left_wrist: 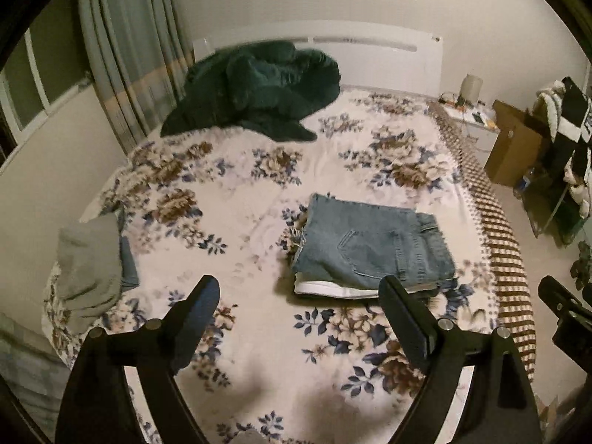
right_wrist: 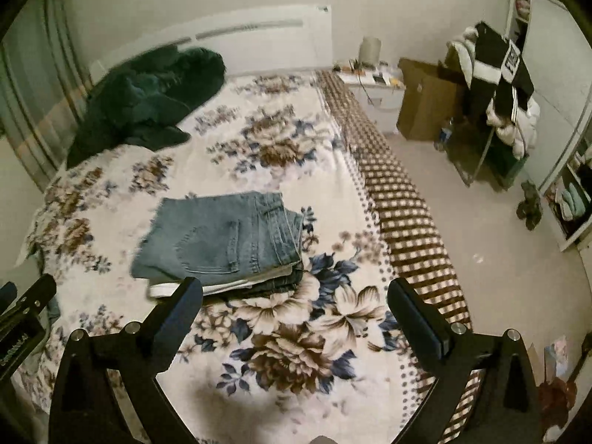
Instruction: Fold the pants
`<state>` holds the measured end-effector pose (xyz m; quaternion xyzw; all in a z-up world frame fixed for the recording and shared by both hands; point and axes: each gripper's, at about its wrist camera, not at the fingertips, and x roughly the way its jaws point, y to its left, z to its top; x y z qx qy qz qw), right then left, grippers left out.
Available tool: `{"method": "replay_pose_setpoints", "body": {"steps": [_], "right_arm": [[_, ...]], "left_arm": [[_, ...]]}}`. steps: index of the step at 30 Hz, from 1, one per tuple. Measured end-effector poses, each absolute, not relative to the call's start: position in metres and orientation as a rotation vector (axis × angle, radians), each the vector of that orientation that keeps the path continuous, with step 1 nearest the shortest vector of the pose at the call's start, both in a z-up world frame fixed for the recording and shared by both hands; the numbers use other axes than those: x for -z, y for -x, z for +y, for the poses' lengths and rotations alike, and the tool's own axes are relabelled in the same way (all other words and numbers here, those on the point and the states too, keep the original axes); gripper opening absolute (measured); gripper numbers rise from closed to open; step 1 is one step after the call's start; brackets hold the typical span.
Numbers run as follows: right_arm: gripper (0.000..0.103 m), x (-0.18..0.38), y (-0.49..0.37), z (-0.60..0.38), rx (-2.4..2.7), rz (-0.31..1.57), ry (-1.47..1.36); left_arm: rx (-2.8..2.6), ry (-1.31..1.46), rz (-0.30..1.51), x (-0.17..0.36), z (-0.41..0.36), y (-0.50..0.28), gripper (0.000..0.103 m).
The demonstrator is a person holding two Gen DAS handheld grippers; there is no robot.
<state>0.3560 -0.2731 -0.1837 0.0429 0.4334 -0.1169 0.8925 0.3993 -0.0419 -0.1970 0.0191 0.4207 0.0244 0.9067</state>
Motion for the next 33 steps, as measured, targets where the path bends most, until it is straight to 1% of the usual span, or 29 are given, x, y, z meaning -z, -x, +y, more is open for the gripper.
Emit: {"method": "replay_pose_setpoints", "body": {"steps": [11,16,24,28,29,30,33], "right_arm": [[0.102,0.05,-0.214,-0.253,0.146,0.738,-0.045],[0.102,0.005,-0.155,-0.243,0.114,0.695,-0.031],[0.102,-0.045,-0.084,-0.23,0.113,0.678,-0.027],[0.102,-0.061,-0.063,-0.22,0.127,0.671,-0.012],[0.102,-0.066,-0.057,-0.218,0.126,0.67,-0.018],[0.102,-0.069,-0.055,-0.216,0.128,0.668,-0.02],[0.103,-0.075,-0.046,-0.208,0.143,0.666,-0.006]], "left_arm": [[-0.055,-0.032,0.765,0.099,-0.045,-0.287,0.088],[-0.052,-0.017,0.734,0.063,-0.043,-0.24,0.088],[-0.018,0.005,0.748,0.032,-0.033,-0.194,0.088],[-0.007,-0.006,0.742,0.022,-0.025,-0.18,0.088],[-0.005,-0.01,0.74,0.02,-0.025,-0.178,0.094],[-0.003,-0.014,0.733,0.019,-0.023,-0.176,0.097],[0.0,-0.015,0.718,0.017,-0.02,-0.17,0.099]]}}
